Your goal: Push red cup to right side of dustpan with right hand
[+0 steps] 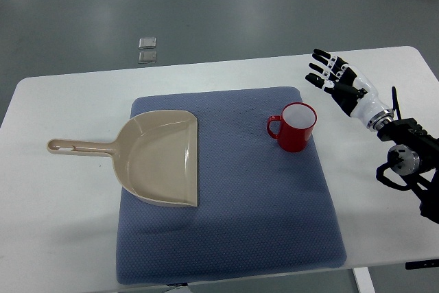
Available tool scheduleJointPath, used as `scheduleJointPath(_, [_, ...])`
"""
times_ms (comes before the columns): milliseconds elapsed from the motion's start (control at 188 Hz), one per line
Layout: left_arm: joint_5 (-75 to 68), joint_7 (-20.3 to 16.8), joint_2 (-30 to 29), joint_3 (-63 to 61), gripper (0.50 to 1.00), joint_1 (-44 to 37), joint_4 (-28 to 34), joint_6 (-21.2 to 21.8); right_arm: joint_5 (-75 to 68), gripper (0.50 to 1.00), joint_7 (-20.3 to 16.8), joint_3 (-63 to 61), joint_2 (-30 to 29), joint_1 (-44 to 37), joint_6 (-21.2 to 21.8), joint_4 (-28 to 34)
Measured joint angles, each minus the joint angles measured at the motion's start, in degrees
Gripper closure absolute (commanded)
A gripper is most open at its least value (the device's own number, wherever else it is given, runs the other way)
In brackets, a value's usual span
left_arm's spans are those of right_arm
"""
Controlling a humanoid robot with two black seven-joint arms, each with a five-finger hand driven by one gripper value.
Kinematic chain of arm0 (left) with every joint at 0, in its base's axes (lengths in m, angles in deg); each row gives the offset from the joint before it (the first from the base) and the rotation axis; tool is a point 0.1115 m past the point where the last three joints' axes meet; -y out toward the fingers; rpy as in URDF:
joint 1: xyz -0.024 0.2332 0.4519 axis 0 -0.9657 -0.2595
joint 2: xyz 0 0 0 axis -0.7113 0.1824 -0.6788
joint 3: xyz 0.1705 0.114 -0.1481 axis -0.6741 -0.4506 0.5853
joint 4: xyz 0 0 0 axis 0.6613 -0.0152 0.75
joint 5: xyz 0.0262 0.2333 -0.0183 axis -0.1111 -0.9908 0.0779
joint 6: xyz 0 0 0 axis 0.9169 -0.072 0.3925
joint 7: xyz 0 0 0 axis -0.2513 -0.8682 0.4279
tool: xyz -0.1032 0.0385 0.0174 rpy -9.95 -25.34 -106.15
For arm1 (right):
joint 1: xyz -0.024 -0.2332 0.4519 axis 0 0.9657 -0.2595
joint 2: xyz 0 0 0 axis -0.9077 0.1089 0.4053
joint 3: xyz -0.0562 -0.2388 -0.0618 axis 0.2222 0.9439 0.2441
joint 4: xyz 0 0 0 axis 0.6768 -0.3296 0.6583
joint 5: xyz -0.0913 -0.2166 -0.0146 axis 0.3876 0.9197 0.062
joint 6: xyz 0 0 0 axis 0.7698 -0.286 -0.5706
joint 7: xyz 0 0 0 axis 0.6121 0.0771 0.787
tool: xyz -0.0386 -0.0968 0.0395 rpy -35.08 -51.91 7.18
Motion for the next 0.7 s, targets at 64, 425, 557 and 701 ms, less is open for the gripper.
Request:
scheduleJointPath(64, [0.0, 0.0, 0.0, 0.18, 0.5, 0.0, 0.03, 0.0, 0.0, 0.572, 0.0, -0.03, 0.0, 0.04, 0.18, -0.03])
scheduleJointPath(425, [0.02, -0.01, 0.0, 0.19, 0.5, 0.0, 0.17, 0.1, 0.0, 0.572, -0.13, -0.1, 0.42, -0.55, 0.64, -0.15])
scheduleJointPath(557, [0.02, -0.01, 0.0, 0.1, 0.5, 0.0, 0.15, 0.1, 0.0, 0.572, -0.42, -0.07, 0.37, -0.7, 0.78, -0.17])
scheduleJointPath(701, [0.02, -0.01, 0.0, 0.09, 0.5, 0.0, 0.15, 0.1, 0.0, 0.572, -0.44, -0.04, 0.25, -0.74, 0.94, -0.26])
